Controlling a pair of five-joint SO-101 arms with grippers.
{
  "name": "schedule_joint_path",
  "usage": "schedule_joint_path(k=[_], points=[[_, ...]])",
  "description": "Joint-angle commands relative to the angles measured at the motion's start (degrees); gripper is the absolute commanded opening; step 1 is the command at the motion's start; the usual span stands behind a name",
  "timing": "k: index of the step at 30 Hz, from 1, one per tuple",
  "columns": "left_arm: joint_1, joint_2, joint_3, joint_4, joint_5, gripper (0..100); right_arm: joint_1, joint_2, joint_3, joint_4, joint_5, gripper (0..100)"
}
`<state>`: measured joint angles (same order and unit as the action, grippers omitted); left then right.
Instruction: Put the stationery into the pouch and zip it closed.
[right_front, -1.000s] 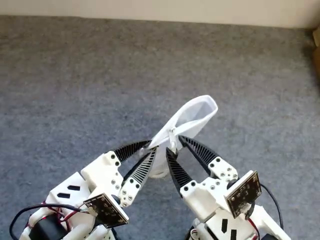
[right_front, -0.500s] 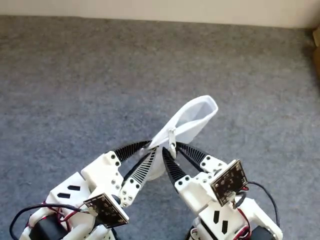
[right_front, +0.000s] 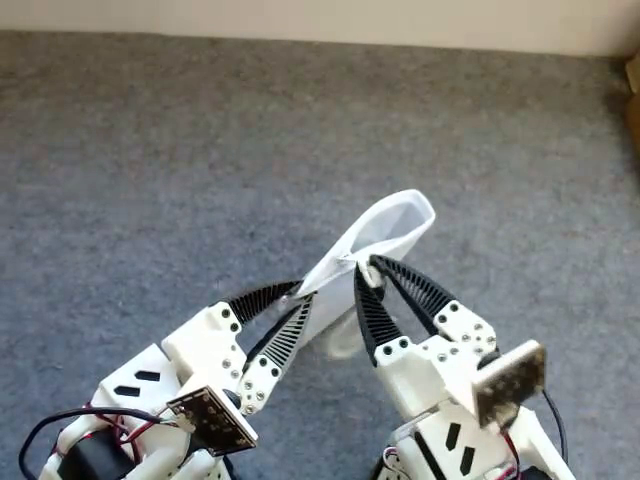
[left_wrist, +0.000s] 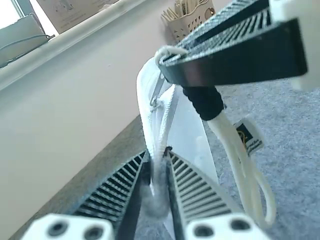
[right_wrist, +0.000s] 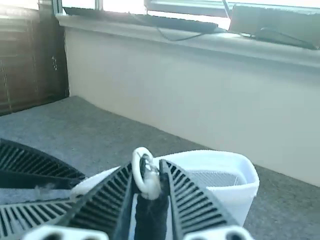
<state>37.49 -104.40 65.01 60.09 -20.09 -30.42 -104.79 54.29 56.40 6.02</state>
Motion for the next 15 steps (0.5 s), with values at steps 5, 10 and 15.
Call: schedule_joint_path(k=[5, 10, 15], points=[[0.13, -0.13, 0.57, 2.9, -0.44, 0, 2.68, 0.31, -3.03, -6.37, -0.79, 0.8], [0.13, -0.22, 0.4, 3.78, -0.62, 0, 9.89, 2.42, -0.84, -10.42, -0.79, 0.8], [0.13, -0.22, 0.31, 4.48, -0.62, 0, 14.46, 7.52, -0.22, -12.35, -0.7, 0.8]])
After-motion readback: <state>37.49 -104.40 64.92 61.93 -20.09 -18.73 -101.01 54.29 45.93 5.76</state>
